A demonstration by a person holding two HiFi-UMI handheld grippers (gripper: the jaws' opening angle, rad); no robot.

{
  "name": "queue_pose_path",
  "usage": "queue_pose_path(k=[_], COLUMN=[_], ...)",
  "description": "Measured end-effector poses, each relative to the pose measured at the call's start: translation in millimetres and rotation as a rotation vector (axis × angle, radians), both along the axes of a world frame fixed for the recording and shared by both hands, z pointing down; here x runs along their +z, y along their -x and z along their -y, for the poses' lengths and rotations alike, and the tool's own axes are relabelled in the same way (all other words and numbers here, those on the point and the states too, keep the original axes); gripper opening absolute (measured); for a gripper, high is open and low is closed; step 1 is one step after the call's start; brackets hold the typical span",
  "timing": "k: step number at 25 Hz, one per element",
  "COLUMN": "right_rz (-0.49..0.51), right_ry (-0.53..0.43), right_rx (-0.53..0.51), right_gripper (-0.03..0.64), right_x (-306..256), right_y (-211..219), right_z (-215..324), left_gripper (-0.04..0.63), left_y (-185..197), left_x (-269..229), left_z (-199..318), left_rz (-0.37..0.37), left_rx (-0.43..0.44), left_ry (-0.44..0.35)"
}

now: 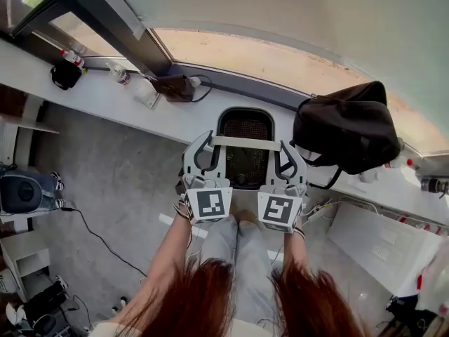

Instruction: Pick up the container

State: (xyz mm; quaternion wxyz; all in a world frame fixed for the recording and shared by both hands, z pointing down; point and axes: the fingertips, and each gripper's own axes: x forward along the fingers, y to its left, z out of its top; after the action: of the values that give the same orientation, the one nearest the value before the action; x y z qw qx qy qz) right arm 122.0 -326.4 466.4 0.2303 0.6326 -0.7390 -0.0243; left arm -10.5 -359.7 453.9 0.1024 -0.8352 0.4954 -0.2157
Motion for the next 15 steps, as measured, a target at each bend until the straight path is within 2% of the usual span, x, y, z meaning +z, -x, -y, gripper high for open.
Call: queue_pose_path(k=[11, 15], right_rz=[0.045, 0.025], right_ry=[-0.067, -0.104], right_rx=[-0.02, -0.031], right_gripper=[0.061, 0.061], right_x=[-87.7, -107.7], right_y=[-15.4, -22.8], right_z=[-56.3, -66.8], left_gripper=[0.097, 0.097], left_y=[-14.4, -18.4], left_x=[-86.4, -108.0], left_z=[-56.3, -68.6], left_rz=[-0.052, -0.067], left_rx=[-0.043, -0.06], left_ry=[-0.034, -0.05])
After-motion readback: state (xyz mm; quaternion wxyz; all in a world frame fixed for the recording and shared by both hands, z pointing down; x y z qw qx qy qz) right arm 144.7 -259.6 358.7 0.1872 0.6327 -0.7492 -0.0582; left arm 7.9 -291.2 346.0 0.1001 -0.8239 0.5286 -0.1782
